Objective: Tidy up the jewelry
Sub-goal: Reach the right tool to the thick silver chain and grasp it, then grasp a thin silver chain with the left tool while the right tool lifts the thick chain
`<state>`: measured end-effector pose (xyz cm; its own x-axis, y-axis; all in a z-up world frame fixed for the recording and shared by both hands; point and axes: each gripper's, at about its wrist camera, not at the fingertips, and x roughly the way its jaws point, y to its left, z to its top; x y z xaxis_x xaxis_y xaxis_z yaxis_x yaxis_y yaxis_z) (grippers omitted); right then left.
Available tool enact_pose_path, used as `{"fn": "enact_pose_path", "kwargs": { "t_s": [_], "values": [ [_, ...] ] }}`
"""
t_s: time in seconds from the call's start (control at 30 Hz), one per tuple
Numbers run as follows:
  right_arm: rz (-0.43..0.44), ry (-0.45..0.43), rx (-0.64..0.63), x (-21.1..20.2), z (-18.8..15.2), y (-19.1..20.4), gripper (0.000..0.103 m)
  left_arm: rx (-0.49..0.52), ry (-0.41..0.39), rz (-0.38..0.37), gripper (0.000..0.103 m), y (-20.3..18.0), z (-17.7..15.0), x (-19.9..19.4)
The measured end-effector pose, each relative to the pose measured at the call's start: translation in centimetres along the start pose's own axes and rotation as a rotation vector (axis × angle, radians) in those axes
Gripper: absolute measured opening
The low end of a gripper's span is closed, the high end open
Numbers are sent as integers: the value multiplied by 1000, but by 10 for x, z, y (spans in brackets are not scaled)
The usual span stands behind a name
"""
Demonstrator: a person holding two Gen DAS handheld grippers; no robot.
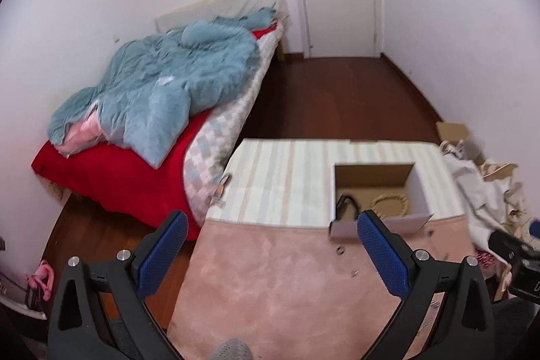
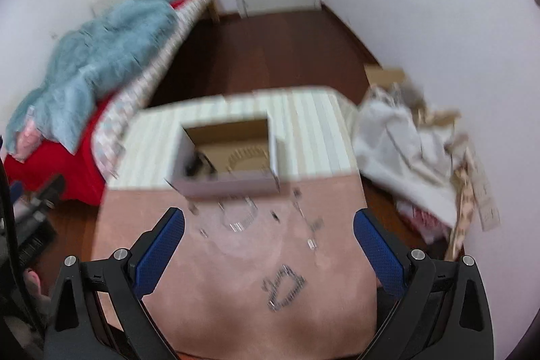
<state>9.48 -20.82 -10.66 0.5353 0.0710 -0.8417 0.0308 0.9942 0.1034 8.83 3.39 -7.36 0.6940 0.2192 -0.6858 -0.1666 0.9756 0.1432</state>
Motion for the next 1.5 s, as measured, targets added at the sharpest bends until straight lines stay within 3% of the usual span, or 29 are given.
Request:
{"fn": "enact_pose_path", "kwargs": {
  "t_s": [0.13,0.2,0.3,0.47,0.53,0.57,0.6,0.63,0.87,0.97,1.07,1.27,1.5],
  "values": [
    [-2,153,42,54,-40,-23,97,21,103,55,103,-2,-34,37],
    [-30,215,45,80,-60,-31,76,33,152,72,103,-4,-50,55],
    [-45,301,76,119,-87,-41,65,60,222,89,103,-9,-76,80],
    [-74,340,140,154,-117,-50,65,93,301,76,103,-17,-100,108],
    [-123,294,95,152,-120,-40,56,102,317,61,103,-22,-102,116],
    [-140,282,79,151,-121,-37,42,102,326,53,102,-24,-101,119],
    [-152,263,61,150,-121,-33,19,101,339,39,102,-28,-101,123],
    [-145,255,53,150,-121,-31,8,99,348,18,102,-31,-100,127],
    [-123,234,110,156,-108,-49,8,58,412,-115,102,-54,-98,156],
    [-113,225,138,159,-100,-62,8,-2,463,-167,93,-57,-99,169],
    [-106,209,163,160,-91,-73,8,-29,461,-206,92,-64,-94,170],
    [-97,193,194,165,-81,-89,8,117,374,-264,92,-116,-80,150],
    [-92,193,233,164,-83,-104,8,390,342,-293,91,-193,-80,153]
  ]
}}
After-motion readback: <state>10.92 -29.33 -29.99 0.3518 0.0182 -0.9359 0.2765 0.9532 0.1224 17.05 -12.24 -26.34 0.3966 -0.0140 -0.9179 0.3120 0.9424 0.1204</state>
